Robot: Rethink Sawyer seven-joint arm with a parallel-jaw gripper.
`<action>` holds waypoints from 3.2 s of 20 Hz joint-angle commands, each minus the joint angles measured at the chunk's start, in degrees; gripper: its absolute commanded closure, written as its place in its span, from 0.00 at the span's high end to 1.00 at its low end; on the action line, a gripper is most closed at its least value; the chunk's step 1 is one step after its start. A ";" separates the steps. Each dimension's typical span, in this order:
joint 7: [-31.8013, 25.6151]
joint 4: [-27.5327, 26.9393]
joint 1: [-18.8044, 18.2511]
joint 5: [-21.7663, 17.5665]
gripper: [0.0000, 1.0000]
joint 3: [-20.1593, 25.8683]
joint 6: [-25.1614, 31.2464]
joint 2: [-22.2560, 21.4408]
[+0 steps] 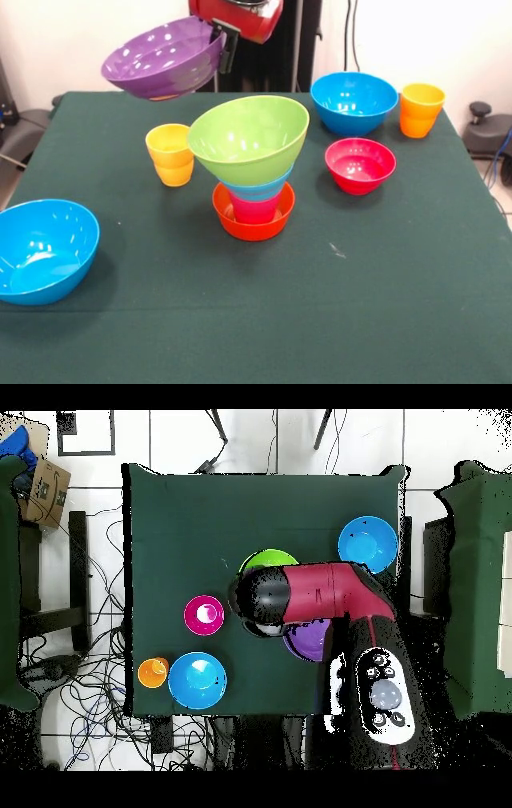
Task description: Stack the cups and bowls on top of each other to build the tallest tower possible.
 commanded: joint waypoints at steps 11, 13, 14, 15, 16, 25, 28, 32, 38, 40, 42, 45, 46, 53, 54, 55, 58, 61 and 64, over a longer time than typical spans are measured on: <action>-4.38 -10.65 2.03 1.36 0.00 6.81 6.16 5.15; -2.72 -11.44 2.91 1.45 0.00 6.68 5.45 6.31; -1.96 -11.81 3.35 1.71 0.00 6.56 5.27 6.79; -1.56 -12.08 3.65 1.89 0.00 6.48 5.25 7.01; -0.73 -12.32 4.19 2.24 0.00 6.34 5.23 7.20; 2.73 -16.00 8.66 3.38 0.00 3.94 8.19 9.18; 3.75 -17.46 10.08 3.52 0.00 3.20 8.80 10.27; 4.25 -18.18 11.30 3.85 0.00 2.20 9.30 10.90; 0.98 -21.39 12.76 2.09 0.00 0.18 15.78 12.27; 0.03 -21.88 12.97 1.32 0.00 -0.35 17.05 12.24; -0.53 -22.43 13.57 -0.11 0.00 -1.21 18.40 12.01; -3.64 -25.15 14.87 -3.63 0.00 -2.57 23.63 12.30; -4.44 -25.53 15.06 -4.27 0.00 -2.89 24.24 12.16; -8.27 -25.12 14.14 -6.16 0.00 -3.44 24.63 10.00; -8.30 -24.79 14.03 -6.25 0.00 -3.48 24.33 9.72; -8.12 -24.17 13.77 -6.38 0.00 -3.58 23.16 9.33; -4.67 -20.77 13.09 -5.38 0.00 -3.59 16.38 8.54; 0.33 -16.52 12.40 -1.20 0.00 -2.94 10.56 7.94; 2.52 -14.96 11.45 1.52 0.00 -2.33 5.67 8.01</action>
